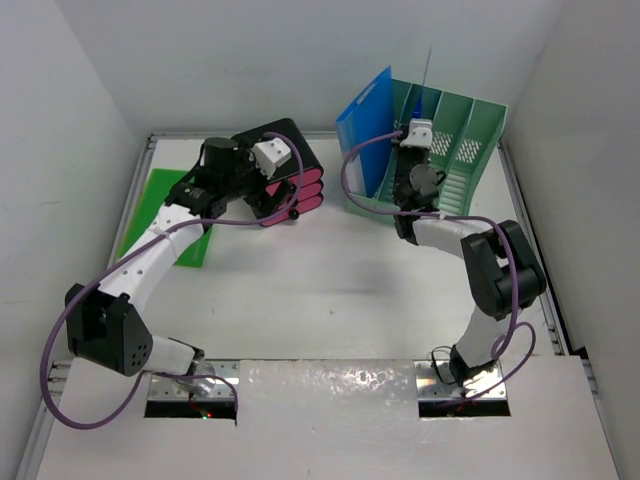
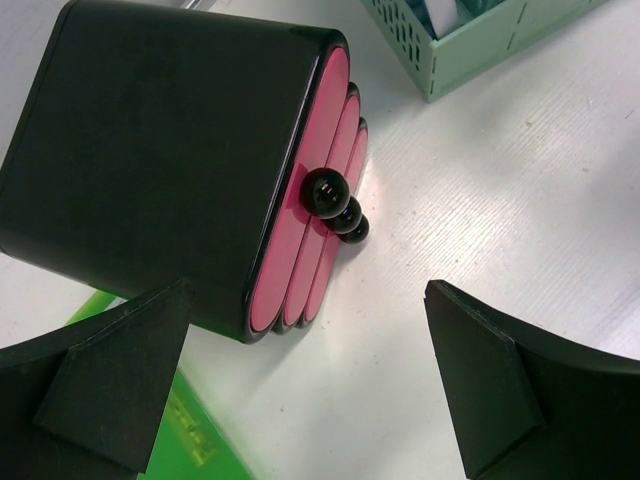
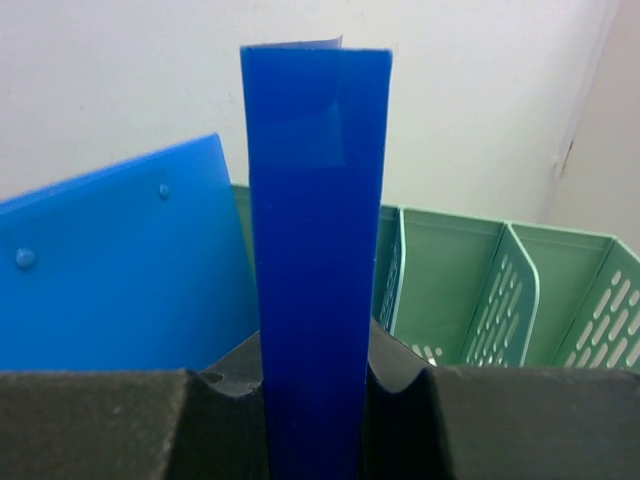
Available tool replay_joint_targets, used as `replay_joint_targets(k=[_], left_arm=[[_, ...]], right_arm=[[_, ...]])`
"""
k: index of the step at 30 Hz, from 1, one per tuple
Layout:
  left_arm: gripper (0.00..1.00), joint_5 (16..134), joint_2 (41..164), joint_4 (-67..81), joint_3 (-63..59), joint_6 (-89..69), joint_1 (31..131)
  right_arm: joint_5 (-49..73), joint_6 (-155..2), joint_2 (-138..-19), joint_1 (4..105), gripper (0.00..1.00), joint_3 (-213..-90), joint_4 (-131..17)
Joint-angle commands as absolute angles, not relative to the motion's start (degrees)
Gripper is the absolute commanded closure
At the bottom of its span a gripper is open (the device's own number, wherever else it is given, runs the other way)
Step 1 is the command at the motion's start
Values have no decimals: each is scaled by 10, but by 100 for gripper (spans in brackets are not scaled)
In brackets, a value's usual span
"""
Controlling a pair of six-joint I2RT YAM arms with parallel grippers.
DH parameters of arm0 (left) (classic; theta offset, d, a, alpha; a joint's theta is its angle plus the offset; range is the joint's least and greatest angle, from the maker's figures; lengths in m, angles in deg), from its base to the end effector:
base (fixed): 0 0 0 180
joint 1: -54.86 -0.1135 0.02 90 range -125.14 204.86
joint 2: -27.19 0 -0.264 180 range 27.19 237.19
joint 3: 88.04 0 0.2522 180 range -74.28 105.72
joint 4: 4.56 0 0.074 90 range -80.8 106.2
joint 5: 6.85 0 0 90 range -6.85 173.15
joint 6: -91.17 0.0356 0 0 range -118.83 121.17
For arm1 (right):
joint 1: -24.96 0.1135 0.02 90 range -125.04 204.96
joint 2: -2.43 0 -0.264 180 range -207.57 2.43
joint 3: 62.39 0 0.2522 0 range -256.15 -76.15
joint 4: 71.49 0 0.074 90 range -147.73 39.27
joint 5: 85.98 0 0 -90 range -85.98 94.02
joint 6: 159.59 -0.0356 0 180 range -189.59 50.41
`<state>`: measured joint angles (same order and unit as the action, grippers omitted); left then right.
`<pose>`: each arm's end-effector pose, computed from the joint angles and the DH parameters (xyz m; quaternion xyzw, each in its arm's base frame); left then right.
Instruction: Organize the desk
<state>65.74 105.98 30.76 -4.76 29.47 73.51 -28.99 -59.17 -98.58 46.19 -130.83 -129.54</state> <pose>0.2930 -0.1101 0.3369 0.4110 0.7587 -0.0901 0.4974 0.3582 0.1183 0.2816 0.0916 0.5579 -0.0746 0.8215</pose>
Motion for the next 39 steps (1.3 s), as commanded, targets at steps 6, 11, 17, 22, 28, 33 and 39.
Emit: replay_joint_targets(k=[6, 11, 17, 22, 28, 33, 39], left_arm=[[0, 643, 1067, 282, -41, 301, 736], [0, 636, 1067, 284, -43, 298, 736], [0, 632, 1067, 284, -40, 295, 736], [1, 628, 1066, 287, -35, 291, 736], [0, 630, 1066, 291, -30, 289, 736], [1, 629, 1066, 298, -26, 288, 736], [0, 631, 1066, 311, -20, 289, 736]], right_arm=[[-324, -609, -1003, 454, 100, -1266, -1393], [-335, -647, -980, 439, 100, -1184, -1375], [-323, -742, -914, 360, 100, -1136, -1251], [-257, -800, -876, 302, 100, -1121, -1183], [-164, -778, -868, 291, 96, -1137, -1125], [-138, -779, -849, 291, 55, -1134, -1107], [-109, -770, -803, 292, 19, -1154, -1018]])
